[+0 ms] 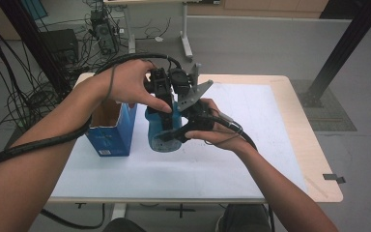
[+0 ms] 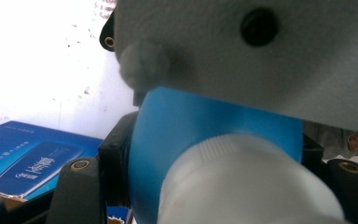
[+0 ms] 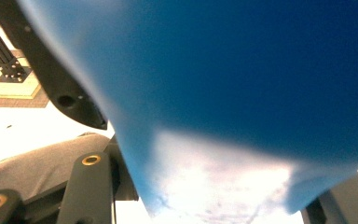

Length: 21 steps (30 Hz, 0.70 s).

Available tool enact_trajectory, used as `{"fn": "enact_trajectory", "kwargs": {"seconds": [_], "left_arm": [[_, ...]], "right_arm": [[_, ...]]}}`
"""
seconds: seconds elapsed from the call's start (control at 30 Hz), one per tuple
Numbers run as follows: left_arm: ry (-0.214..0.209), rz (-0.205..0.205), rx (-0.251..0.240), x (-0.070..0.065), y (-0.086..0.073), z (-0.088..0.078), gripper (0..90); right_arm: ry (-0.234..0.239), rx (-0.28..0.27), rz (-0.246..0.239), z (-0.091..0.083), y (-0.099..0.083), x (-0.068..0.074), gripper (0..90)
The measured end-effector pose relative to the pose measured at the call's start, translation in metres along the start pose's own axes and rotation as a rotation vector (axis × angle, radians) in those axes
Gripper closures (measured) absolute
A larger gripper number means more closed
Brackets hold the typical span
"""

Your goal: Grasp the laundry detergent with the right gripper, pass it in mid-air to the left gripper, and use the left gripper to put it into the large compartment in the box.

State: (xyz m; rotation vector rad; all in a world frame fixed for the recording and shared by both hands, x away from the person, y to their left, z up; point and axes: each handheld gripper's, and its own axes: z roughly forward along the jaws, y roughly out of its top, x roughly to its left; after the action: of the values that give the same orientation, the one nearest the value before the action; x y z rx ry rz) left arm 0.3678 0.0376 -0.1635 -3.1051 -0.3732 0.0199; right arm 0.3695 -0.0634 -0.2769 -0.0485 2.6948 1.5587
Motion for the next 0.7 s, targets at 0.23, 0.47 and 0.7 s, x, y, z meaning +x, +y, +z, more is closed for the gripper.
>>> {"fn": "enact_trajectory", "kwargs": {"seconds": [0.23, 0.47, 0.7], "left_arm": [[-0.005, -0.003, 0.005, 0.0009, -0.0005, 0.0005, 36.1], [-0.012, -0.012, 0.000, 0.0023, -0.0030, 0.0014, 36.1], [-0.016, -0.020, -0.006, 0.0032, -0.0048, 0.0019, 36.2]], "right_arm": [[-0.001, 0.003, -0.003, 0.0004, -0.0003, -0.0005, 41.9], [0.005, 0.000, 0.000, 0.0021, -0.0007, -0.0011, 41.6], [0.005, -0.006, 0.001, 0.0028, -0.0006, -0.0009, 41.2]]}}
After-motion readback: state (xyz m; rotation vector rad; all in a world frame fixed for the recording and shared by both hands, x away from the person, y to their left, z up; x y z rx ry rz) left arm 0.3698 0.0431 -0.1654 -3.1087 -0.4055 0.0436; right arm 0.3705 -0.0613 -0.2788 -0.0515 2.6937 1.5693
